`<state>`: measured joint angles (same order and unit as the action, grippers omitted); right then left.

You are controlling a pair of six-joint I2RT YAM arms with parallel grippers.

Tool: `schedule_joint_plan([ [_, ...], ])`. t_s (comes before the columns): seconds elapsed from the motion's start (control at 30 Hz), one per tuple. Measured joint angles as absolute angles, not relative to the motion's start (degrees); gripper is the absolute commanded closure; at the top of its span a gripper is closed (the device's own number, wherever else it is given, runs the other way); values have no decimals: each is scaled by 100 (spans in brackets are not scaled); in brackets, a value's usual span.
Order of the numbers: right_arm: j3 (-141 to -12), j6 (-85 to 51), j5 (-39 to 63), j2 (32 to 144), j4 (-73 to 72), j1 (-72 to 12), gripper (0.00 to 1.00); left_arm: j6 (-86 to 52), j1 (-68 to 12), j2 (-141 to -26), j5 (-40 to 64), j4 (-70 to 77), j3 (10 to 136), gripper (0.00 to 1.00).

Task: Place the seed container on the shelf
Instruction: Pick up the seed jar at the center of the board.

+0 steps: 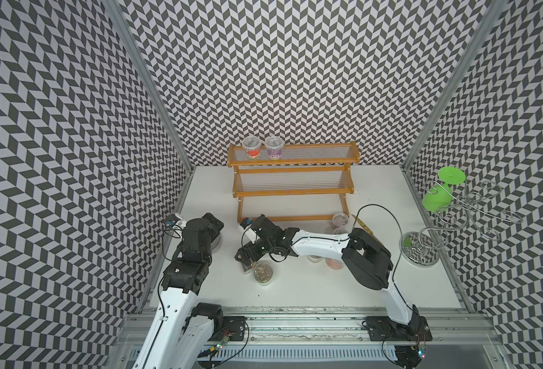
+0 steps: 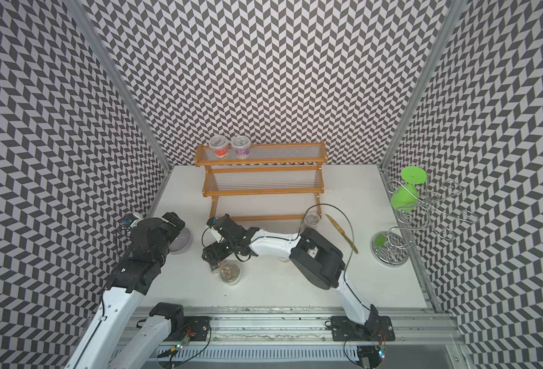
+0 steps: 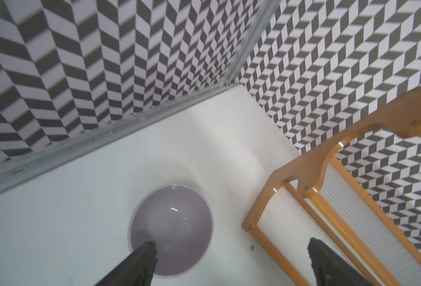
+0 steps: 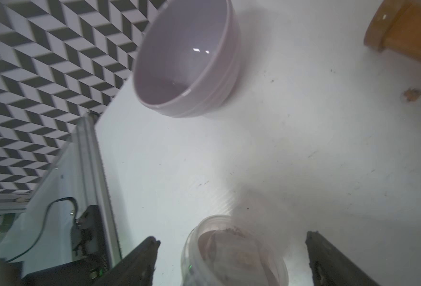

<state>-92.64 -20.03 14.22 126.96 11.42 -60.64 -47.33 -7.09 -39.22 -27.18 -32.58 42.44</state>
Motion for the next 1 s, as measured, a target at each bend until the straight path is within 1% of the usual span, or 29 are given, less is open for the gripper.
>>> schedule_joint_plan([
  [0.1, -9386, -2001, 1238, 12831, 1538, -6106, 5, -4587, -707, -3911, -2895, -3326, 4405, 0],
  [0.17, -9544, -1992, 1155, 12897, 1741, -6112, 10, -4510, -707, -3911, -2945, -3345, 4451, 0],
  [0.33, -9880, -1973, 1002, 13047, 2137, -6121, 14, -4362, -707, -3931, -2971, -3358, 4471, 0],
  [0.6, -9911, -1959, 1007, 13017, 2285, -6119, 20, -4222, -707, -3931, -2840, -3310, 4451, 1],
  [0.73, -9644, -1970, 1039, 12682, 2228, -6049, 23, -4158, -707, -3951, -2665, -3210, 4366, 1],
  [0.9, -9185, -1988, 1074, 11963, 1992, -5878, 25, -4115, -707, -3997, -2392, -3046, 4228, 1],
  [0.93, -9120, -1990, 1076, 11834, 1925, -5826, 23, -4110, -707, -4003, -2349, -3020, 4211, 1],
  [1.0, -9083, -2008, 1070, 11695, 1855, -5765, 18, -4095, -707, -4007, -2292, -2985, 4193, 1],
])
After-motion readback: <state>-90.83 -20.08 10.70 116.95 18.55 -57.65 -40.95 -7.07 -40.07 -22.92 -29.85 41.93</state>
